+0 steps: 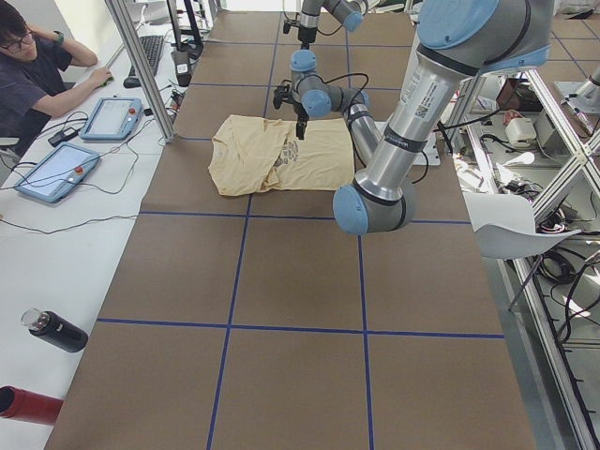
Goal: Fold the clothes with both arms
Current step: 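Release the sleeve and withdraw the left gripper while the right gripper approaches the hem, then lower both grippers to the hem corners nearest the robot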
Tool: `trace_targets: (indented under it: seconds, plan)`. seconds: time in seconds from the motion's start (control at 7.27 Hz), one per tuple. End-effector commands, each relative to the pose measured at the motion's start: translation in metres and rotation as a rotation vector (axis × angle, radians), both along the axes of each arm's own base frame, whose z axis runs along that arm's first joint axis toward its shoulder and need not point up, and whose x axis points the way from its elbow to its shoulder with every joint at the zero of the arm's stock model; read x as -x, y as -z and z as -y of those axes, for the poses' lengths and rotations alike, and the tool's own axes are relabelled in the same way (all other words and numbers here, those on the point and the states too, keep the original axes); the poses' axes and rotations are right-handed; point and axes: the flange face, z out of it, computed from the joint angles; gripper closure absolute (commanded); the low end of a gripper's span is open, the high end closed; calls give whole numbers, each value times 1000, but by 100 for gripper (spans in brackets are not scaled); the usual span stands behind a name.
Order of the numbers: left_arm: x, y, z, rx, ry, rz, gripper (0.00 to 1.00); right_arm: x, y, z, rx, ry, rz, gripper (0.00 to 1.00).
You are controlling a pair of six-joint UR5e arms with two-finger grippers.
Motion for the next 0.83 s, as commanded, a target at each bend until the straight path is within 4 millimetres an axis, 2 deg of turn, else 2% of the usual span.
trace_targets:
  seconds: [0.0, 0.28, 0.41, 0.55, 0.69]
  plan:
    - [26, -42, -48, 9, -3, 30, 0, 61, 15, -80, 60, -51, 15, 0]
    - [7, -93, -103, 56, 68, -9, 0, 99, 13, -132, 50, -61, -9, 0]
    - [7, -116, -122, 99, 84, -21, 1, 111, 12, -150, 44, -70, -27, 0]
    - [-5, -133, -140, 111, 111, 10, 1, 117, 10, -159, 33, -74, -48, 0]
    - [-11, -142, -143, 150, 130, 28, 8, 119, 10, -162, 31, -68, -48, 0]
